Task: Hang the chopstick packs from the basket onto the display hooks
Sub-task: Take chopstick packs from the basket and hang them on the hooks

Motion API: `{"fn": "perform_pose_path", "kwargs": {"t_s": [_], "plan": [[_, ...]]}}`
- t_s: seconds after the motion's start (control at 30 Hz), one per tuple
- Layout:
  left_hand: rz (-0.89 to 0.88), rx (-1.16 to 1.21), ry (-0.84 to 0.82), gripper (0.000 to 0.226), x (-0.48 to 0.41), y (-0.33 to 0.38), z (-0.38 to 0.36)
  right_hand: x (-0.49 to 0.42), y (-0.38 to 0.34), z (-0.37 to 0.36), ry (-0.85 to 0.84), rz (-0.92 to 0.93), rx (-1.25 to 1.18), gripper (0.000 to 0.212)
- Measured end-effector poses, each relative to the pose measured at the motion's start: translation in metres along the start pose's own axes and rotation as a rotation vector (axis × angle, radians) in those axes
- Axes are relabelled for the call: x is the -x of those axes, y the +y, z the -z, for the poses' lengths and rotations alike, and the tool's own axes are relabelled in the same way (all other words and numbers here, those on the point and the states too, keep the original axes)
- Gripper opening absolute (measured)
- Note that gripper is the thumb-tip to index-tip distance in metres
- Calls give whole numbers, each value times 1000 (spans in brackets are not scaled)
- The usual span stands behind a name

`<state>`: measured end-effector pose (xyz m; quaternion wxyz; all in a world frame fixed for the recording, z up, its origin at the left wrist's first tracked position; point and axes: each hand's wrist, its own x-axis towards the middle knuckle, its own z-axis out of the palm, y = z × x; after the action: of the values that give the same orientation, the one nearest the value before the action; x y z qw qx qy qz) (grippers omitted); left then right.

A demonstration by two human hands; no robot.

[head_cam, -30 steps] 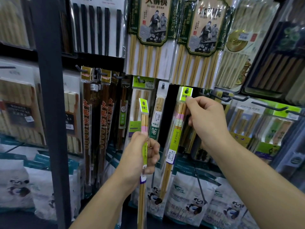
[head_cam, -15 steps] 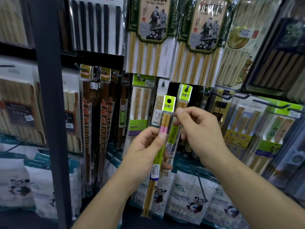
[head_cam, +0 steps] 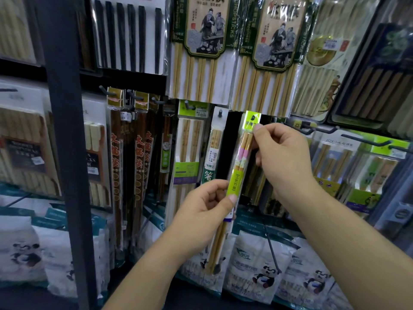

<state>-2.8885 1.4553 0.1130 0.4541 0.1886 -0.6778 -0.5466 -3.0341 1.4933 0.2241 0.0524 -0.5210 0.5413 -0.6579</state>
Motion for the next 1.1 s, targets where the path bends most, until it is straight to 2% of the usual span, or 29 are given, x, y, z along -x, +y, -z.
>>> {"fn": "perform_pose_path", "kwargs": {"t_s": [0.13,0.3,0.47,0.57,0.63,0.7,0.73,0.8,0.9,1.1], "plan": [[43,-36,-8,39,-1,-2,1,-5,6,0,20,-12,25,31],[30,-84,-22,35,2,-6,1,-6,11,-1,25,-28,76,31],[-116,-497,82,23,7,2,2,5,23,6,-13,-33,86,33],[-181,-589,155,41,4,8,2,14,33,11,-10,-30,138,29],[-167,-525,196,38,0,11,-2,20,40,13,-38,-45,149,21],[-82,-343,231,29,-7,13,-11,24,49,12,-107,-55,172,16],[-45,-267,233,31,-12,14,-16,26,54,12,-152,-54,200,22],[-30,-209,235,47,-24,15,-26,29,63,10,-239,-69,207,46],[25,-123,217,70,-45,18,-35,31,70,4,-323,-128,89,68],[109,13,164,60,-69,18,-46,26,85,-11,-398,-146,-45,78]]}}
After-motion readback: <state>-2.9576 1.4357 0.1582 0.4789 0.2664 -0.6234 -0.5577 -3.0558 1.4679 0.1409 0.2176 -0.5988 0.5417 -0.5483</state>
